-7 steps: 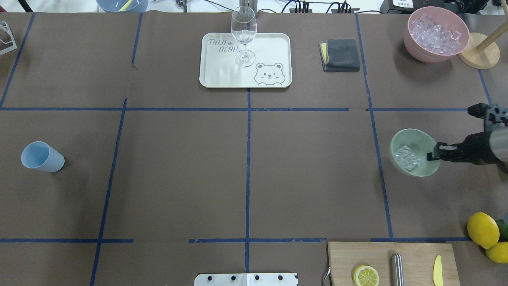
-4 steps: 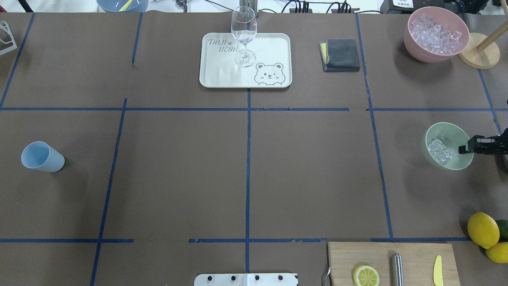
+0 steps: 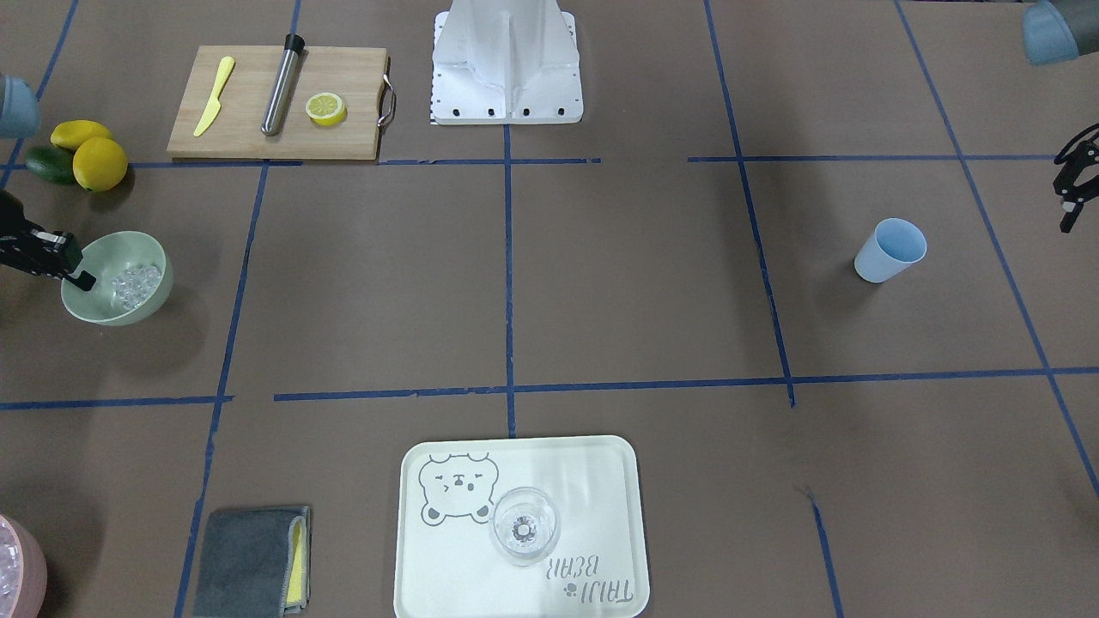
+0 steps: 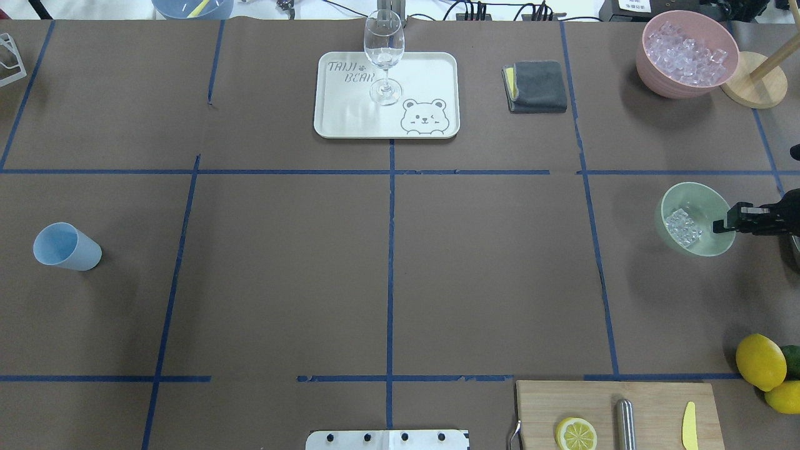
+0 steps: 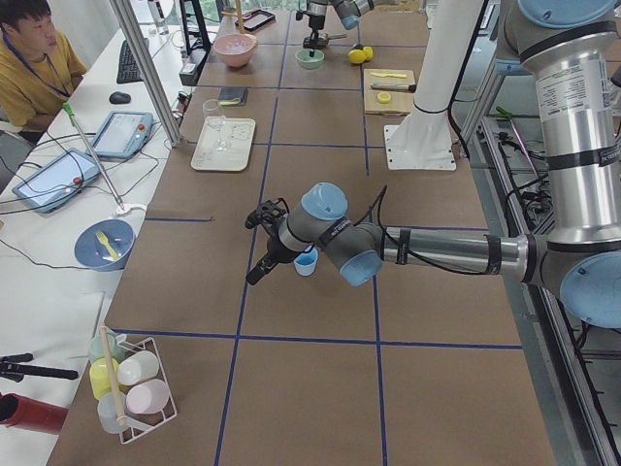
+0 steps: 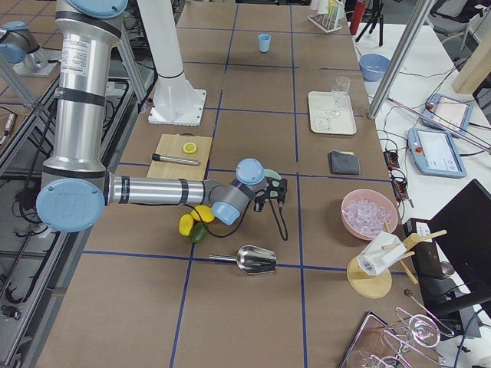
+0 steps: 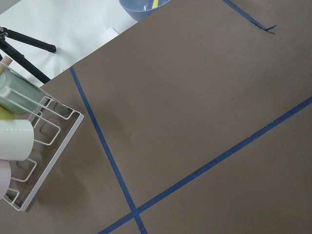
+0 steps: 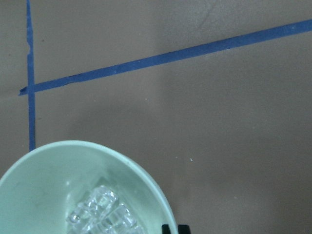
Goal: Pour ice into bowl
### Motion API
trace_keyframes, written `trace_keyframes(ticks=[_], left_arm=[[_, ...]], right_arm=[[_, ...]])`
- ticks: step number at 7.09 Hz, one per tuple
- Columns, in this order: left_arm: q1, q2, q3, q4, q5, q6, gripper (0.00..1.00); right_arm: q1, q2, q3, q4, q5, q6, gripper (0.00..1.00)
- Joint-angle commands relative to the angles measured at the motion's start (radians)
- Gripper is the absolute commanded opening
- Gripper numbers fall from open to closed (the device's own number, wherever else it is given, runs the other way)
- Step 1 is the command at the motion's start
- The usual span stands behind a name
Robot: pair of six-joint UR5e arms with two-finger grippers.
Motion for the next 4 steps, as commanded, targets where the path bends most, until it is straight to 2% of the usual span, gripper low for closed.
trace_keyframes(ticks=[1,3,4], left_arm=[[-0.001,0.000,0.000,-0.001,0.002,0.001,1.00],[-0.006,0.003,-0.001,-0.010,0.000,0.001,1.00],[-0.006,0.005,0.002,-0.020,0.002,0.003,1.00]], right_arm=[[-0.022,0.014,-0.020,0.002,0.000,0.002,0.00],[-0.049,0.028,-0.021,0.001,-0.003,0.005,0.00],[-0.051,0.028,-0.023,-0.001,-0.005,0.006,0.20]])
